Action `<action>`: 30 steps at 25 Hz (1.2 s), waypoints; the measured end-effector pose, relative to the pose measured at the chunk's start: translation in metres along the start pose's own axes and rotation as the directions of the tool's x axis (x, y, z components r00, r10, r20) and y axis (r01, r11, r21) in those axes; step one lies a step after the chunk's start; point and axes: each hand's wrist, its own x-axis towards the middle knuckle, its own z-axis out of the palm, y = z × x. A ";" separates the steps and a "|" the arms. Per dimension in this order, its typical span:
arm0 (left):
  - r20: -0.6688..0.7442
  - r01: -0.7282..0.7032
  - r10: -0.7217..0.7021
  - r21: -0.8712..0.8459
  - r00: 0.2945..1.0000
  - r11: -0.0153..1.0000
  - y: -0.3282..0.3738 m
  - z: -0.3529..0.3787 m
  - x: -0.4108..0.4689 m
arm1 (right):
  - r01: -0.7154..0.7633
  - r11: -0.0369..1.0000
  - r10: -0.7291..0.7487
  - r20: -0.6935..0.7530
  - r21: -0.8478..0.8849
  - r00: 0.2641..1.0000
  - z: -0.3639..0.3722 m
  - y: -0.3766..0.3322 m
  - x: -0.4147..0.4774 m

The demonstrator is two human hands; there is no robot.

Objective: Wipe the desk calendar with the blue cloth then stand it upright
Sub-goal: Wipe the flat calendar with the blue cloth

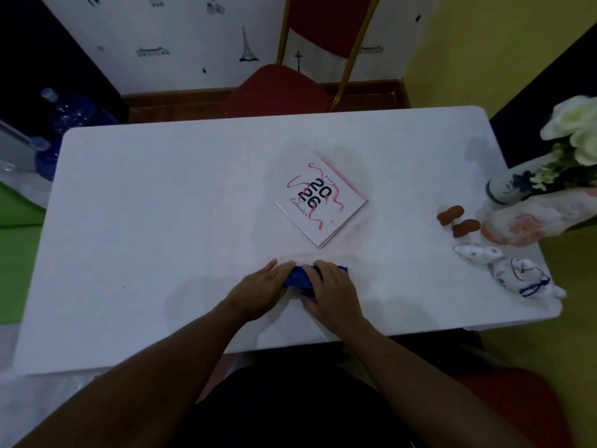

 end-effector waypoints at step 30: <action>-0.268 0.200 -0.165 0.108 0.949 0.974 -0.089 -0.048 0.131 | -0.244 0.969 0.245 0.074 -0.027 0.967 -0.009 0.051 0.251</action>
